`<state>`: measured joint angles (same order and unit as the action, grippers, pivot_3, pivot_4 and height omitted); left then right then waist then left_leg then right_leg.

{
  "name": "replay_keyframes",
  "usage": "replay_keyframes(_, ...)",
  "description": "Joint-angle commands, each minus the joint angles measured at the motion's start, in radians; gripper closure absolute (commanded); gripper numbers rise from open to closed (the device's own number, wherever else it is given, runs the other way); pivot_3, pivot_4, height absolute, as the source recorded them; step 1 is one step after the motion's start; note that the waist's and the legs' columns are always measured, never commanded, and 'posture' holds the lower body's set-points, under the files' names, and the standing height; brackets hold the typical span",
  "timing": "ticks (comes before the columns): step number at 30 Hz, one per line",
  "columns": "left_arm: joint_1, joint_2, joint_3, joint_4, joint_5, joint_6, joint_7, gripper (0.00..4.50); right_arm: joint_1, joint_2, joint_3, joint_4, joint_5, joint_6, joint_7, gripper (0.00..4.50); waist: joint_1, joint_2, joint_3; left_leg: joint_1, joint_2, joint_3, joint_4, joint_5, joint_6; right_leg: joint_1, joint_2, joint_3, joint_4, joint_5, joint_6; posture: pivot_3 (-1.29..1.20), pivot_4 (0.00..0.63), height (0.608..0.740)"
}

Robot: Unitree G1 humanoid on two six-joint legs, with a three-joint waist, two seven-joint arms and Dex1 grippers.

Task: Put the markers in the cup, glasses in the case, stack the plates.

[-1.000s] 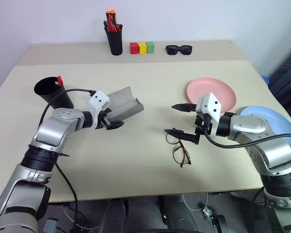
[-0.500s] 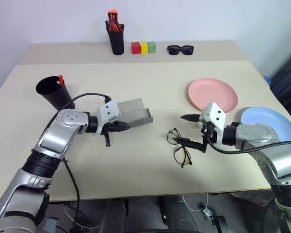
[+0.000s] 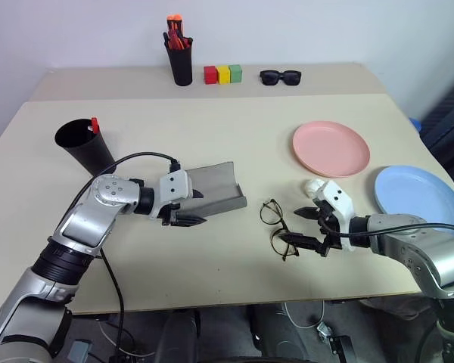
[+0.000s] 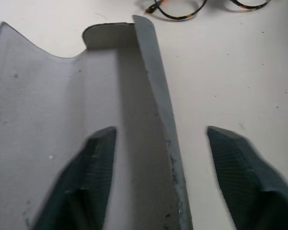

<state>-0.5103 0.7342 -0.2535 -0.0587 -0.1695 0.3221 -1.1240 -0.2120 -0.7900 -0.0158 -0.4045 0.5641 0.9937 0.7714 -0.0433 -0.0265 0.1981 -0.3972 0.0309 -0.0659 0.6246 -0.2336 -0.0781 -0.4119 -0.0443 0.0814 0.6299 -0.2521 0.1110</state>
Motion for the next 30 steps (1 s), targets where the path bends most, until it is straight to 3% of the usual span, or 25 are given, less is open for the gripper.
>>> replay_keyframes(1, 0.031, 0.027, 0.071, -0.080, -0.011, -0.013, 0.026, 1.59, -0.030, 0.049, -0.062, -0.040, 0.070, 0.070, -0.050, 0.52, -0.002, 0.000, 0.000, 0.000, 0.000, 0.000, 0.000, 0.000, 0.000, 0.000, 0.000, 0.000, 0.000, 0.000, 0.000, 0.00, 0.150, 0.740)
replay_keyframes(5, 0.109, 0.068, 0.120, -0.147, -0.002, -0.013, 0.052, 1.59, -0.048, 0.083, -0.060, -0.021, 0.079, 0.115, -0.090, 2.28, -0.001, 0.000, 0.000, 0.000, 0.000, 0.000, 0.000, 0.000, 0.000, 0.000, 0.000, 0.000, 0.000, 0.000, 0.000, 0.00, 0.150, 0.740)
replay_keyframes(9, 0.221, 0.109, 0.183, -0.229, -0.008, 0.022, 0.095, 1.59, -0.053, 0.089, -0.030, -0.007, 0.076, 0.138, -0.106, 4.44, 0.000, 0.000, 0.000, -0.001, 0.000, 0.000, 0.000, 0.000, 0.000, 0.000, 0.000, 0.000, 0.000, 0.000, 0.000, 0.00, 0.150, 0.740)
replay_keyframes(16, 0.350, 0.116, 0.288, -0.310, -0.040, 0.090, 0.167, 1.59, -0.059, 0.076, 0.002, 0.002, 0.050, 0.094, -0.094, 4.44, -0.001, 0.000, 0.000, 0.000, 0.000, 0.000, 0.001, 0.000, 0.000, 0.000, 0.000, 0.000, 0.000, 0.000, 0.000, 0.00, 0.150, 0.740)
replay_keyframes(22, 0.420, 0.126, 0.307, -0.339, -0.031, 0.090, 0.194, 1.59, -0.054, 0.025, 0.019, -0.010, 0.009, 0.009, -0.051, 4.44, 0.000, 0.000, 0.000, 0.000, 0.000, 0.000, 0.001, -0.001, 0.001, -0.001, 0.000, 0.000, 0.000, 0.000, 0.000, 0.00, 0.150, 0.740)
replay_keyframes(25, 0.439, 0.123, 0.300, -0.370, -0.047, 0.092, 0.191, 1.59, -0.058, 0.014, -0.003, -0.021, 0.028, 0.014, -0.040, 3.60, 0.001, 0.000, 0.000, -0.001, 0.000, 0.000, 0.002, -0.001, 0.001, -0.001, -0.001, 0.000, 0.000, 0.000, 0.000, 0.00, 0.150, 0.740)
replay_keyframes(30, 0.457, 0.106, 0.273, -0.431, -0.083, 0.106, 0.183, 1.59, -0.064, 0.022, -0.009, -0.006, 0.032, 0.046, -0.063, 1.18, 0.000, 0.000, 0.000, -0.001, 0.000, 0.000, 0.002, -0.001, 0.001, -0.001, 0.000, 0.000, 0.000, 0.000, 0.000, 0.00, 0.150, 0.740)
